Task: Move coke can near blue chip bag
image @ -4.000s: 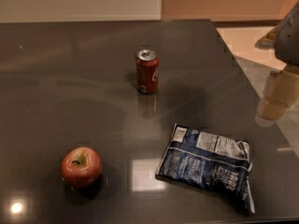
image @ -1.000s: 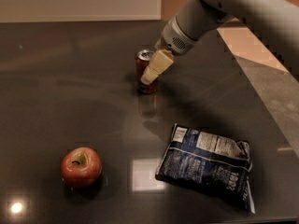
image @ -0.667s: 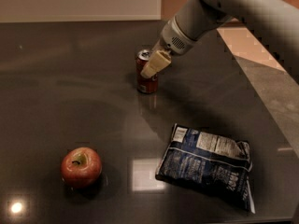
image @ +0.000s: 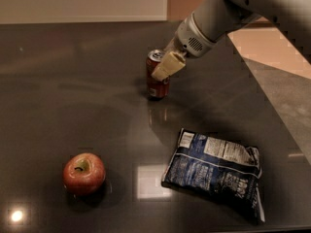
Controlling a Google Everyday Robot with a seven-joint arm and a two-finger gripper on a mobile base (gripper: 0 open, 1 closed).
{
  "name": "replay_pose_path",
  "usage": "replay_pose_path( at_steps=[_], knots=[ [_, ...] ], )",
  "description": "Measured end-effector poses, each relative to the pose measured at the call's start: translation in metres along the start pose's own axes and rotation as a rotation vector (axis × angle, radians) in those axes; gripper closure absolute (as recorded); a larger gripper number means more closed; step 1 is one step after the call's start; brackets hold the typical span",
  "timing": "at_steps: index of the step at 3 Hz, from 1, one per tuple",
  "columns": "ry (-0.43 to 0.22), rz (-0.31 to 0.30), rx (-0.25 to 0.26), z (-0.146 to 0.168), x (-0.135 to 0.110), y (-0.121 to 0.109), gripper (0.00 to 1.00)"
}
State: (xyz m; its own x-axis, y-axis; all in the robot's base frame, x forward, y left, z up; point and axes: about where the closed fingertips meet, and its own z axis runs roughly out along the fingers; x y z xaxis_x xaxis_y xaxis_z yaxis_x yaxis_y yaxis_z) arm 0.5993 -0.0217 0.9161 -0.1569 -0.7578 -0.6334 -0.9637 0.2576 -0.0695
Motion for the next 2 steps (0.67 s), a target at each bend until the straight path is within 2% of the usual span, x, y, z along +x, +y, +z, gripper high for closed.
replay_pose_path(
  at_steps=[1,2],
  knots=[
    [0.013,0.028,0.008,-0.029,0.019,0.03,1.0],
    [0.035,0.054,0.014,-0.054,0.04,0.058,1.0]
  ],
)
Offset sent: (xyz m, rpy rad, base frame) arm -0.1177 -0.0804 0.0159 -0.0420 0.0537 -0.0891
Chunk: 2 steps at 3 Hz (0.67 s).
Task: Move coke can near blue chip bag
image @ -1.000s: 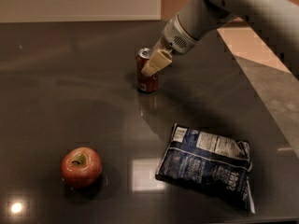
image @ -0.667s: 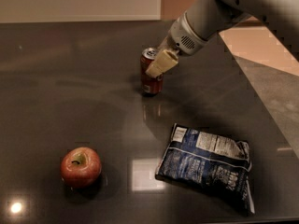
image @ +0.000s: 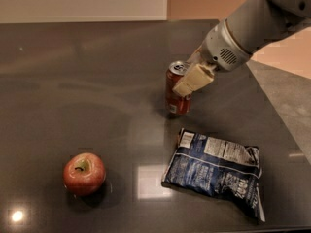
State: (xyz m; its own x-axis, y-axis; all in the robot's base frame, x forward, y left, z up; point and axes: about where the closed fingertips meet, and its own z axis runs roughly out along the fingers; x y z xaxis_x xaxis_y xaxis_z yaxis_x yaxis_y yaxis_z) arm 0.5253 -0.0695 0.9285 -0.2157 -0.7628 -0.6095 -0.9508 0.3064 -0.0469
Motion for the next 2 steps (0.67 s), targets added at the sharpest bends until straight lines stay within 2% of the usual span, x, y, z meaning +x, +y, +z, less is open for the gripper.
replay_pose_path(
  at_steps=[1,2],
  knots=[
    [0.013,0.02,0.014,-0.012,0.019,0.019,1.0],
    [0.027,0.059,0.055,-0.024,0.038,0.02,1.0]
  ],
)
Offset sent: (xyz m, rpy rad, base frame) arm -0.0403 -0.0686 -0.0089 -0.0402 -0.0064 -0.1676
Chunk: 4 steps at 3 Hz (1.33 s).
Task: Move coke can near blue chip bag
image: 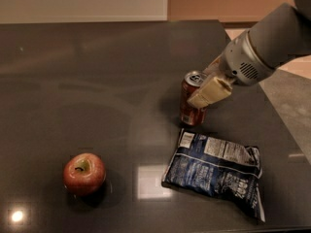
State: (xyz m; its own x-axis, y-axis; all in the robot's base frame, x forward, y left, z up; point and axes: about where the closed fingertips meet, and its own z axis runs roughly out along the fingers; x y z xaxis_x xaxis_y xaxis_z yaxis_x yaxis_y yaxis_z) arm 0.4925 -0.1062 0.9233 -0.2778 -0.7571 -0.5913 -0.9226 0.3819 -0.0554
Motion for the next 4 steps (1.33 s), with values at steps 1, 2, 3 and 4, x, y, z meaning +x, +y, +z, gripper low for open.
replay_pose_path(
  at_steps=[1,2,3,4],
  knots=[
    [0.017,0.05,0.041,-0.011,0.022,-0.007,1.0],
    [0.024,0.074,0.062,-0.013,0.037,-0.008,0.84],
    [0.009,0.085,0.083,-0.011,0.047,-0.009,0.61],
    [-0.007,0.088,0.102,-0.01,0.051,-0.012,0.38]
  ],
)
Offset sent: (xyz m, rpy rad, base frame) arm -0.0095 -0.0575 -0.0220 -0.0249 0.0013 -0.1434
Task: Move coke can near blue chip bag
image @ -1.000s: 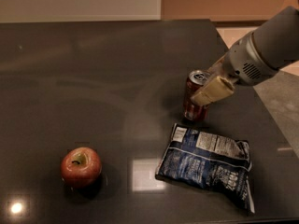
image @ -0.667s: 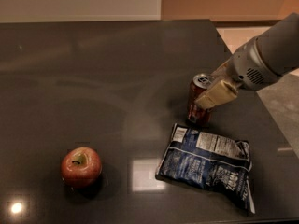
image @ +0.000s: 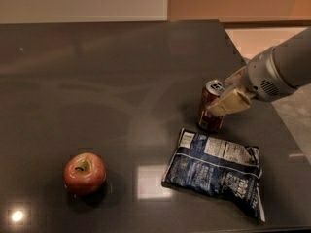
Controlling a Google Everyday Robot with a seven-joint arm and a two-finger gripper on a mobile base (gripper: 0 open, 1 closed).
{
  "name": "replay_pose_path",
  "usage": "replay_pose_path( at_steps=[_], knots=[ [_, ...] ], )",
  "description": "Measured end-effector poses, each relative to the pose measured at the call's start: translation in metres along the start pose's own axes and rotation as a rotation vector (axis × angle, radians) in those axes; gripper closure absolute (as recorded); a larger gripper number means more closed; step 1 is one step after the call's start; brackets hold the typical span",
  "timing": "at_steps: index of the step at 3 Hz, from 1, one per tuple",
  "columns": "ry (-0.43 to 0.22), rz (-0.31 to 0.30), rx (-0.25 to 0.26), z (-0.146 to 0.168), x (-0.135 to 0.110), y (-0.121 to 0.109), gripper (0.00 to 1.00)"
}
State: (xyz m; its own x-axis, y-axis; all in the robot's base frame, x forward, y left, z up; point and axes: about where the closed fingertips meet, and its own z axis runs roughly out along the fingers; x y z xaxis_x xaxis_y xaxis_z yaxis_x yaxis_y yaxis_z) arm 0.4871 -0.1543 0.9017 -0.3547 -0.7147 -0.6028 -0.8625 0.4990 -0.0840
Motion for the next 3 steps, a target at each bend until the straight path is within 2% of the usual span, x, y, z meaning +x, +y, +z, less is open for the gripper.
replay_pose_path(
  at_steps=[1,2,3],
  knots=[
    [0.001,-0.003,-0.002,0.0008,-0.0012,0.001,0.15],
    [0.001,-0.005,-0.004,0.0016,-0.0022,0.002,0.0],
    [0.001,-0.005,-0.004,0.0017,-0.0022,0.0021,0.0]
  ],
)
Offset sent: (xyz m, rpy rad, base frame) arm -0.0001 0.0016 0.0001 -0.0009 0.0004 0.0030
